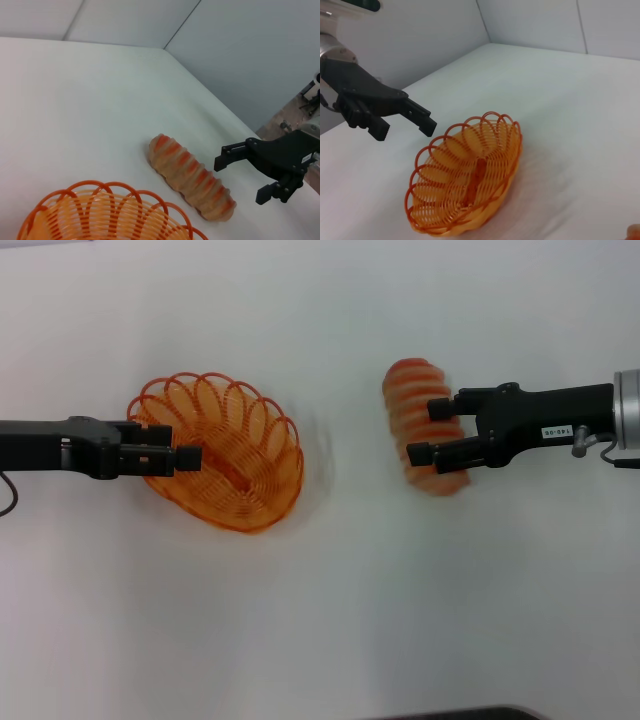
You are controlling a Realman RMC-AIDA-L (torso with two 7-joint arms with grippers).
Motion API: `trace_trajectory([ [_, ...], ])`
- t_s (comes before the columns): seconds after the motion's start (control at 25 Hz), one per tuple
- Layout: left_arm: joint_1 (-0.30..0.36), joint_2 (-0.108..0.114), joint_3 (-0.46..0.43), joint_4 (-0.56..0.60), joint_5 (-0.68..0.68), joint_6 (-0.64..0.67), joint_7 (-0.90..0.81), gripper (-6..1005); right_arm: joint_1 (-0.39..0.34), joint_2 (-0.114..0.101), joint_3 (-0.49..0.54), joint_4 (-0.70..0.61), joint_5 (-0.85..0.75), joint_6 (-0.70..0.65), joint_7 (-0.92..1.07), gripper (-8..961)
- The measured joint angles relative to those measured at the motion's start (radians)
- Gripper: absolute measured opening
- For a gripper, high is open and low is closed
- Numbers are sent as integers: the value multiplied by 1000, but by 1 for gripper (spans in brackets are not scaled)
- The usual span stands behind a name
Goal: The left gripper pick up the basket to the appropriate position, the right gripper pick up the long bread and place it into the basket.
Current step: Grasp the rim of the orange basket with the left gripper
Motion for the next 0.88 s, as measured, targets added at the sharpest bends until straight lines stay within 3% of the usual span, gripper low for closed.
trace_trajectory([
  [0.64, -5, 0, 0, 0, -2, -1, 2, 873, 2, 3, 0, 0, 0, 0, -1, 901],
  [0.88, -53, 23, 0, 21, -5, -18, -34, 873, 2, 2, 0, -2, 0, 0, -2, 896],
])
